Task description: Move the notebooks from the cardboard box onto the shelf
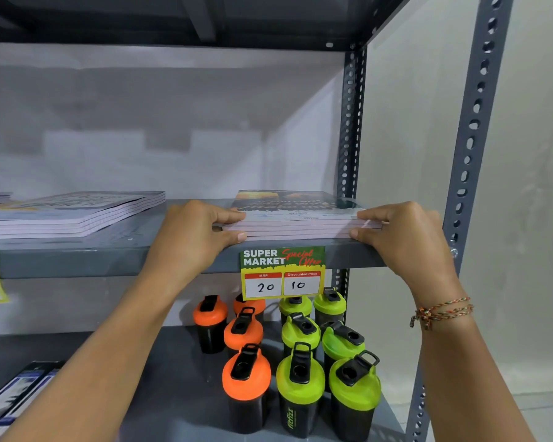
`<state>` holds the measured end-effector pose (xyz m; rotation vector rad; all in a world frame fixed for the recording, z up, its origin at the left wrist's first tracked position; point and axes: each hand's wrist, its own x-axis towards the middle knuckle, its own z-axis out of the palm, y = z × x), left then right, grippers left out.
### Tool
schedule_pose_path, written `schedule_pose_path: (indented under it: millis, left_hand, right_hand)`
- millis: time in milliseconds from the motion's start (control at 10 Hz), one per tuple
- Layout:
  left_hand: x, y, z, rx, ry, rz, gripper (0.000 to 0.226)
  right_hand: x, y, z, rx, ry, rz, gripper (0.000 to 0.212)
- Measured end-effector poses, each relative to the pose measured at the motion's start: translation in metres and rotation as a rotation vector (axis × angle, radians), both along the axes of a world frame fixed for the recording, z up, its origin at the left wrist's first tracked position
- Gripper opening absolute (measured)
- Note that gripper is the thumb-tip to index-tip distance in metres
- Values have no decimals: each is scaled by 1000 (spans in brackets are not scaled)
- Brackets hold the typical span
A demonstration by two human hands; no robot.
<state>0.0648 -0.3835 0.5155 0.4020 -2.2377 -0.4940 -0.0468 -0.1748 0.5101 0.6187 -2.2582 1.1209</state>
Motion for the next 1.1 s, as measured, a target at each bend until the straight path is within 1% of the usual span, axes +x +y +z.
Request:
schedule_pose_path:
  millis: [100, 200, 300, 400, 500, 600, 700, 800, 900, 1000, 1100]
  left_hand:
    - [1, -1, 1, 15, -15, -6, 39]
    - [3, -6, 6, 59, -56, -13, 39]
    - [4, -8, 8, 76, -73, -27, 39]
    - [5, -9, 10, 70, -80, -30, 40]
    - [6, -9, 10, 69, -87, -27, 41]
    - [4, -7, 7, -30, -71, -10, 48]
    - [-1, 1, 5, -192, -79, -62, 55]
    - [-13, 14, 3, -305, -136, -155, 48]
    - [-20, 12, 3, -313, -165, -141, 44]
    - [-22, 10, 2, -350, -147, -103, 46]
    - [-22, 14, 1, -438, -120, -76, 61]
  right_hand:
    - [1, -2, 0, 37, 25, -4, 37]
    - [6, -18, -1, 207, 185, 68, 44]
    - [8, -32, 0, 255, 230, 155, 43]
    - [8, -40, 2, 248, 200, 206, 37]
    - [7, -40, 2, 249, 194, 206, 35]
    - [5, -41, 0, 238, 195, 201, 35]
    - [2, -41, 3, 233, 188, 194, 34]
    - [7, -39, -1, 237, 204, 214, 32]
    - [2, -41, -1, 249, 195, 210, 28]
    - [9, -41, 3, 198, 279, 203, 23]
    - [31, -35, -26, 106, 488, 212, 25]
